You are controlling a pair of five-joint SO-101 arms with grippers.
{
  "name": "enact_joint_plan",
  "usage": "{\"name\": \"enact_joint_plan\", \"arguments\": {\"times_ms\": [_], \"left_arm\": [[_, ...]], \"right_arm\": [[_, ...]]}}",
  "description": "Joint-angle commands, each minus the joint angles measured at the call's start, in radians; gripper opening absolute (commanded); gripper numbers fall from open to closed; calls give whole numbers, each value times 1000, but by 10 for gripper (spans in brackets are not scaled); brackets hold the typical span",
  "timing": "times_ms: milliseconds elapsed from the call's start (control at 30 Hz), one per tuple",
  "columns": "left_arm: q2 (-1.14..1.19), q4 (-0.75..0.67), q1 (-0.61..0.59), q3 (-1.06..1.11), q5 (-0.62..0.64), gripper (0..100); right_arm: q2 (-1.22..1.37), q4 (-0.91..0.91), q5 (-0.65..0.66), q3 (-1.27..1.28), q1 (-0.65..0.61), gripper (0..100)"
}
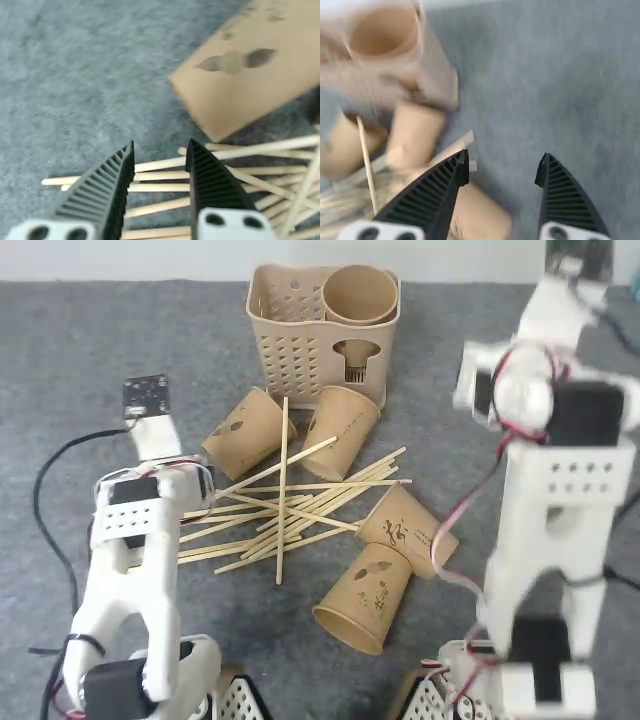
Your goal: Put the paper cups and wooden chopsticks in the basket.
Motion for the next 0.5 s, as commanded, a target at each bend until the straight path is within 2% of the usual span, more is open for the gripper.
{"name": "enact_joint_plan", "arguments": {"times_ms": [0, 133, 233, 333, 467], "left_arm": [[-12, 52, 28, -62, -14, 166], [-2, 258, 32, -265, -12, 166], [0, 361, 51, -401, -8, 166], [0, 453, 86, -509, -2, 166], [6, 489, 146, -587, 69, 167]], "right_arm": [[-183, -134, 63, 476, 38, 231], [-328, -466, 155, 964, 65, 231], [-407, -694, 166, 1241, 68, 231], [-446, -831, 166, 1386, 68, 231], [-404, -862, 170, 1413, 68, 231]]}}
